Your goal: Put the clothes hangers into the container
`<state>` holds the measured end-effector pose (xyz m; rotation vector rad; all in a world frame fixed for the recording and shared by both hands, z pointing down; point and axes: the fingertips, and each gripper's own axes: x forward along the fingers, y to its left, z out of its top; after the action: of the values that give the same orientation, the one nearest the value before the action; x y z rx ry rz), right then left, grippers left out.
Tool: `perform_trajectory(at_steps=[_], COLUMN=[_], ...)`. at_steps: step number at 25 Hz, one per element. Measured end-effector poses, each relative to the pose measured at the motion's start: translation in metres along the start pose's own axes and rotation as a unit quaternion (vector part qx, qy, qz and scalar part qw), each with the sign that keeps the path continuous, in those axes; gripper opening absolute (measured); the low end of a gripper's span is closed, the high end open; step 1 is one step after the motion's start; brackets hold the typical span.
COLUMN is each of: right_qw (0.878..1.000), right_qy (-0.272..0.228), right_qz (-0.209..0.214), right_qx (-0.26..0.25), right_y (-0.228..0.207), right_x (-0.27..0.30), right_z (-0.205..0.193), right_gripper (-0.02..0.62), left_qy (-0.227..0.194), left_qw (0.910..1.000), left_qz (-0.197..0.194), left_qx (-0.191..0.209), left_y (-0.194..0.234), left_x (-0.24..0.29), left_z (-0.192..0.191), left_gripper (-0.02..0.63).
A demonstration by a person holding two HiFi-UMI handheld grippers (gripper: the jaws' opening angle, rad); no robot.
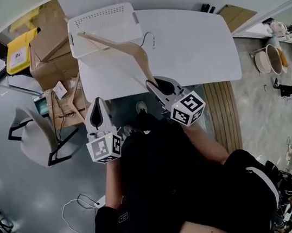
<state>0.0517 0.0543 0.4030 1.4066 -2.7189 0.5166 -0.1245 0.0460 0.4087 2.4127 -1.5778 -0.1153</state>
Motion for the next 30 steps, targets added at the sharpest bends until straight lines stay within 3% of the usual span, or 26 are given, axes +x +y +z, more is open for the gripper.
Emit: perform_trajectory(at_steps=[18, 30], right_qw=[0.998, 0.997], right_qy=[0.007, 0.018], right_qz=[0.059, 0.069], right_qx=[-0.01, -0.007], right_y=[-0.103, -0.119], right_x=[0.048, 0.07], right_z=[0.046, 0.039], right_gripper=[0.06, 0.06], left_qy=[-0.017, 0.003], left_qw=[0.9983, 0.9975], left_qz=[0.053, 0.065], left_qx=[0.017, 0.027], left_y=[-0.028, -0.018], left_x=[0.104, 0.12], left_z=[0.022, 0.019], left_gripper=[0.006, 0.006])
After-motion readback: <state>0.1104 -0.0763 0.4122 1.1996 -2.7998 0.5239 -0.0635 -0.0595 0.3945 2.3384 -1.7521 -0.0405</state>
